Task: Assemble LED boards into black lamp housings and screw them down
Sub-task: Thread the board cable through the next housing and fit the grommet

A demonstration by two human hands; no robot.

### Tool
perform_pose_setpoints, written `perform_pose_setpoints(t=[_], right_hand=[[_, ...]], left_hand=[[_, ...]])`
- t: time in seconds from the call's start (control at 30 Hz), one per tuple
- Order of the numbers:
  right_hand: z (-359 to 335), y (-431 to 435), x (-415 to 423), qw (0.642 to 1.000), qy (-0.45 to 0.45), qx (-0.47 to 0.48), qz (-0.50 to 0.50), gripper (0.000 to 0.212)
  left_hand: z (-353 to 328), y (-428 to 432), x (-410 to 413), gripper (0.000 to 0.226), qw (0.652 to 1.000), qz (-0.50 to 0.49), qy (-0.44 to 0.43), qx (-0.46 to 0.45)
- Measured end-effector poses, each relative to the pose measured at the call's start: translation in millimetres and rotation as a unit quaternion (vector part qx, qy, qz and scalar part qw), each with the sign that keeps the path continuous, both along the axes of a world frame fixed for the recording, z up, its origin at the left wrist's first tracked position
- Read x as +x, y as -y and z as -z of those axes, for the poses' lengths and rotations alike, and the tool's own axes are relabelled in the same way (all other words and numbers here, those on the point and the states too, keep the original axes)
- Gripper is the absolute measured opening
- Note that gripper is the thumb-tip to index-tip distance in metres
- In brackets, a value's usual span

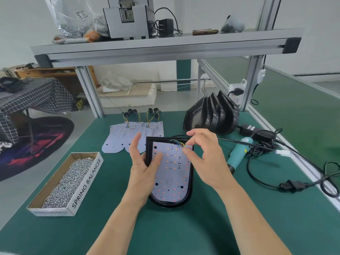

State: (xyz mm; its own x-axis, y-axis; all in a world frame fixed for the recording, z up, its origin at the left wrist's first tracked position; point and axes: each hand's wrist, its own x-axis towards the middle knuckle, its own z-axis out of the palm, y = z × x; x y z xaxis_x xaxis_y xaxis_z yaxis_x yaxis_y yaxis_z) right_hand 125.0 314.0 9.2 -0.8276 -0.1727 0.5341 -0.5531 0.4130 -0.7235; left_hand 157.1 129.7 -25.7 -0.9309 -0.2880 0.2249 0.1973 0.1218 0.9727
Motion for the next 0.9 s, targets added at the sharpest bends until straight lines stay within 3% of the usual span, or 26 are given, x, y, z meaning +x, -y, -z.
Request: perform_pose_setpoints(t=[0.07, 0.13, 0.2, 0.27, 0.37, 0.5, 0.57, 0.6, 0.67, 0.7, 0.8, 0.9], right_hand=[[3.0, -3.0, -1.2, 1.0, -0.005, -0.007, 0.0, 0.01], [4.6, -4.0, 0.8, 0.999, 0.009, -0.03, -0.022, 0.04], [4.7, -4.1, 4.1, 0.992, 0.08, -0.091, -0.037, 0.065], [7.7, -5.1, 3.4, 0.978, 0.148, -0.14, -0.048, 0.055], [10.9, -5.6, -0.1, 0.979, 0.165, -0.115, -0.039, 0.023], [10.1, 0.0, 2.8, 0.985, 0.129, -0.107, -0.035, 0.02], [10.9, -1.7, 1.4, 0.978, 0.133, -0.146, -0.064, 0.011], [9.8, -2.9, -0.3, 0.962, 0.158, -0.202, -0.089, 0.004], [8.3, -5.5, -6.0, 0.906, 0.235, -0.321, -0.145, 0.023], [9.0, -7.0, -8.6, 0.883, 0.272, -0.335, -0.183, 0.033], [15.1, -3.0, -7.7, 0.873, 0.322, -0.22, -0.291, 0.05], [17.0, 4.7, -5.4, 0.904, 0.308, -0.13, -0.267, 0.046]], left_hand=[[0.2, 3.2, -0.7, 0.068, 0.999, 0.02, 0.019, 0.036], [0.9, 4.5, -2.0, 0.047, 0.996, 0.051, 0.039, 0.055], [0.5, 4.0, 1.5, 0.027, 0.993, 0.073, 0.047, 0.081], [-0.5, 4.2, 6.1, 0.028, 0.985, 0.1, 0.056, 0.131], [-4.8, 4.3, 8.8, 0.047, 0.972, 0.139, 0.081, 0.17], [-12.5, 4.3, 6.6, 0.053, 0.967, 0.137, 0.095, 0.193], [-13.1, 6.5, 7.3, 0.05, 0.963, 0.137, 0.098, 0.21], [-13.2, 7.8, 8.3, 0.046, 0.96, 0.139, 0.102, 0.222], [-13.1, 9.1, 10.5, 0.041, 0.951, 0.155, 0.108, 0.244], [-13.3, 8.3, 11.3, 0.042, 0.947, 0.167, 0.112, 0.25], [-16.0, 2.9, 13.6, 0.055, 0.939, 0.203, 0.129, 0.245], [-20.4, -0.4, 16.1, 0.064, 0.939, 0.21, 0.141, 0.232]])
